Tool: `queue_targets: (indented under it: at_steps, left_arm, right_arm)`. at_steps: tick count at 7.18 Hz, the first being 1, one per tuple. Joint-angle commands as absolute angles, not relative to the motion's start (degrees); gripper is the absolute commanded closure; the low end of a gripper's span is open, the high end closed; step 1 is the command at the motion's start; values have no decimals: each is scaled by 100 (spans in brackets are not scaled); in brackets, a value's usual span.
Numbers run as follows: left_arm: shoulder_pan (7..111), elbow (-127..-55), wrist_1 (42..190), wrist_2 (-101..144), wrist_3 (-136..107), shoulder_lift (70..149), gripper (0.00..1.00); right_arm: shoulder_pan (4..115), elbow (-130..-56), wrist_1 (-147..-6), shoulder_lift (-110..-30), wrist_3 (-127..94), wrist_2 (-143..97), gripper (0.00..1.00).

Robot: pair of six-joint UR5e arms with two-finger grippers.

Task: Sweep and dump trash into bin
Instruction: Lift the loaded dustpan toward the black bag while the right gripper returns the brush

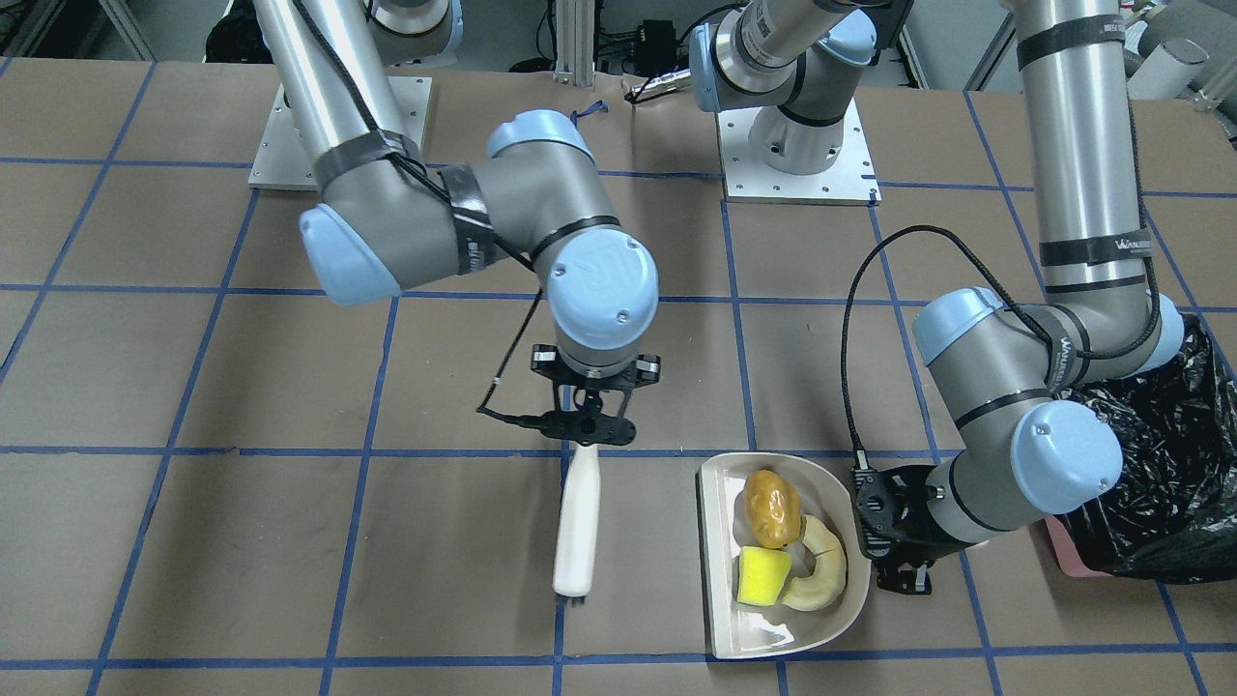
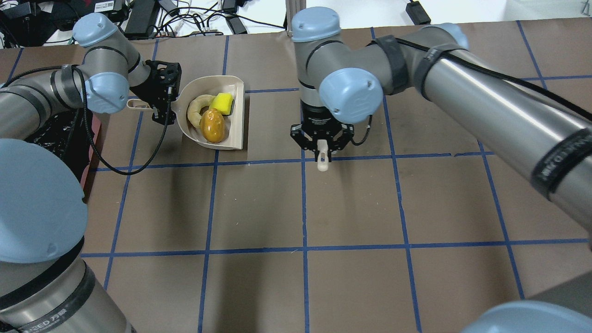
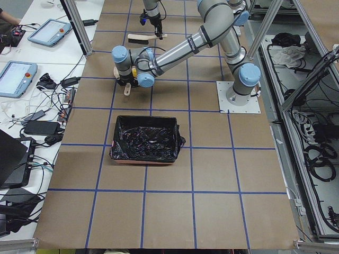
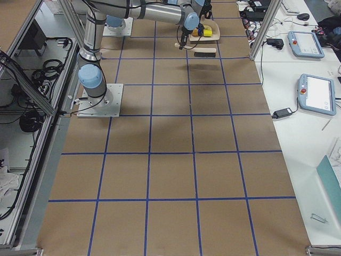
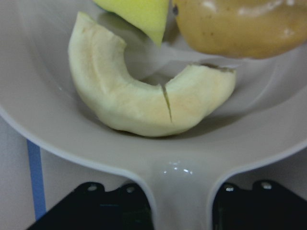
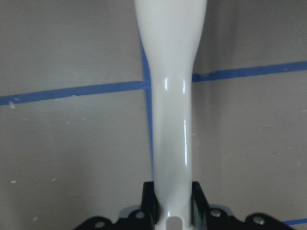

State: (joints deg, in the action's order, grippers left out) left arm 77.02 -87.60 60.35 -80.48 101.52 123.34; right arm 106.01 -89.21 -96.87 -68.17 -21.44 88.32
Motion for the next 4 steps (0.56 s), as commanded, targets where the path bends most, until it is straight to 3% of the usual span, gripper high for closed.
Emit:
queue_targets:
  at_steps: [1, 4]
  left_arm:
    - [7376, -8649, 6544, -7919, 10177, 12069, 100]
    - [6796, -8334, 7590, -7945, 10431, 11577, 100]
  right_arm:
    - [9471, -9579, -9738, -7338, -1077, 9051, 99]
    - [8170, -9948, -10096, -7330, 373, 9587, 100]
